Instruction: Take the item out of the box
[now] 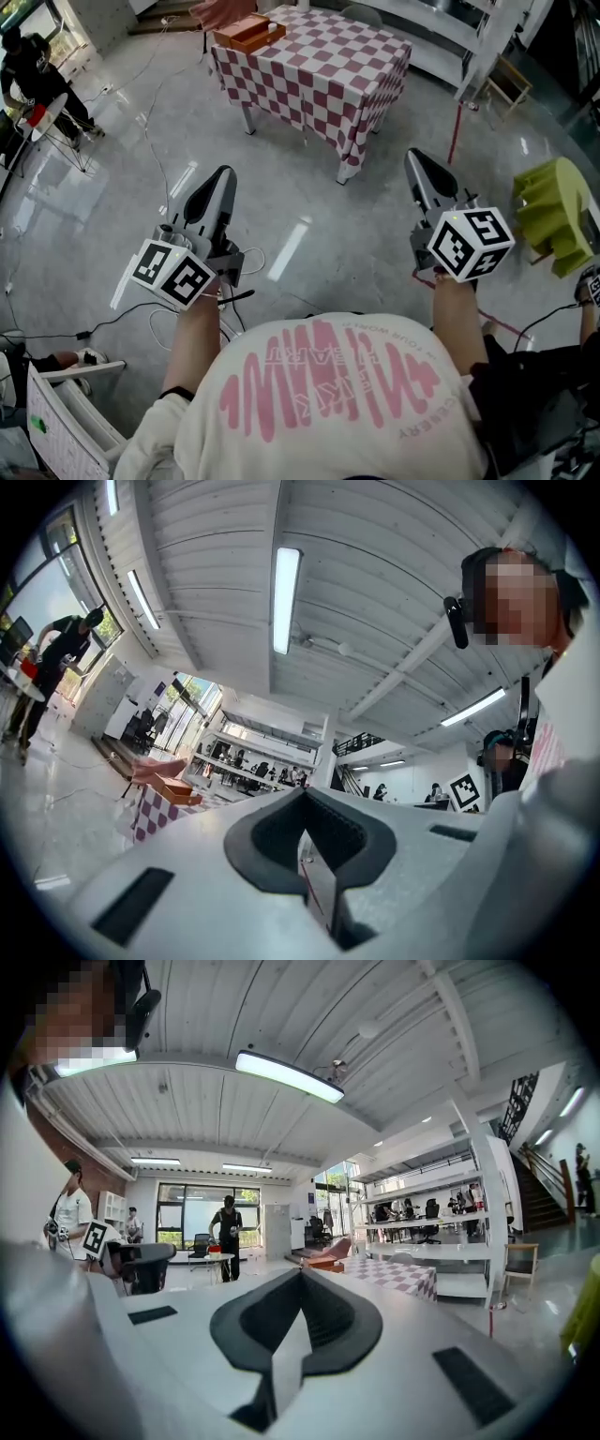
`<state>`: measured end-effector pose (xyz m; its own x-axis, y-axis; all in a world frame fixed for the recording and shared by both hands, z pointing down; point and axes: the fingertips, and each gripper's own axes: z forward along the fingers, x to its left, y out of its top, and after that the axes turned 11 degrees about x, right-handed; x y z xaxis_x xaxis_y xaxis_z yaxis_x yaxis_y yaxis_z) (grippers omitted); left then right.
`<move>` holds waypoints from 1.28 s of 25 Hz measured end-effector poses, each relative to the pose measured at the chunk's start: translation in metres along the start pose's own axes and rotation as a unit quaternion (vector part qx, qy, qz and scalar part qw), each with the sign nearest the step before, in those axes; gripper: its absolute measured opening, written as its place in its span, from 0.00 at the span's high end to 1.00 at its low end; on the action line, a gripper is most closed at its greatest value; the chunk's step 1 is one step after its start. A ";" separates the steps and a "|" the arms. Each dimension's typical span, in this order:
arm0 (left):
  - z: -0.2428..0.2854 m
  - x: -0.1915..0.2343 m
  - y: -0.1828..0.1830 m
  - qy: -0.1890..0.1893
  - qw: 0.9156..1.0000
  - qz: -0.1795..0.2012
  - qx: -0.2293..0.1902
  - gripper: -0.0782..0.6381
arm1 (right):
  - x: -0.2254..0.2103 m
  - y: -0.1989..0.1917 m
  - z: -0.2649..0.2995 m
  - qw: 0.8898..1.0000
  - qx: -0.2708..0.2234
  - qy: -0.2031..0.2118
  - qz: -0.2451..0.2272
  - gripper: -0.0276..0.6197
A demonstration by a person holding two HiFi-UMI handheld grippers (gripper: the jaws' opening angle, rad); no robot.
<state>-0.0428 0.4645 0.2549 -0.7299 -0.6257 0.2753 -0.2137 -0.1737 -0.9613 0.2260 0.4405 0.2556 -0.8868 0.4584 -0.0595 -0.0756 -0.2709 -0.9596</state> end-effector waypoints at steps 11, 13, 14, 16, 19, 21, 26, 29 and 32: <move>0.024 0.028 -0.003 -0.011 0.999 0.017 0.025 0.88 | -0.018 -0.008 0.012 0.999 0.020 -0.040 -0.003 0.95; 0.026 0.029 -0.002 -0.021 1.000 0.012 0.017 0.88 | -0.019 -0.016 0.016 0.999 0.033 -0.042 -0.008 0.95; 0.027 0.028 -0.002 -0.026 1.000 0.010 0.013 0.88 | -0.019 -0.018 0.018 0.998 0.038 -0.042 -0.009 0.95; 0.030 0.029 -0.004 -0.027 0.999 0.012 0.014 0.88 | -0.021 -0.019 0.022 0.998 0.040 -0.040 -0.008 0.95; 0.034 0.037 -0.008 -0.017 1.000 0.007 0.019 0.88 | -0.026 -0.018 0.033 0.999 0.038 -0.037 -0.010 0.95; 0.037 0.045 -0.010 -0.011 1.000 -0.001 0.018 0.88 | -0.028 -0.018 0.042 0.999 0.039 -0.033 -0.010 0.95; 0.056 0.061 -0.009 0.006 1.000 0.001 0.023 0.88 | -0.038 -0.010 0.072 0.999 0.039 -0.014 -0.020 0.95; 0.075 0.070 -0.003 0.019 1.000 0.008 0.018 0.88 | -0.053 -0.002 0.093 0.999 0.034 -0.005 -0.024 0.95; 0.099 0.081 0.006 0.023 1.000 0.004 0.004 0.88 | -0.070 0.009 0.119 0.999 0.032 0.005 -0.027 0.95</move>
<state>-0.0388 0.3380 0.2704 -0.7610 -0.5910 0.2673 -0.2029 -0.1745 -0.9635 0.2327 0.3054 0.2840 -0.8757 0.4827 -0.0106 -0.1535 -0.2992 -0.9417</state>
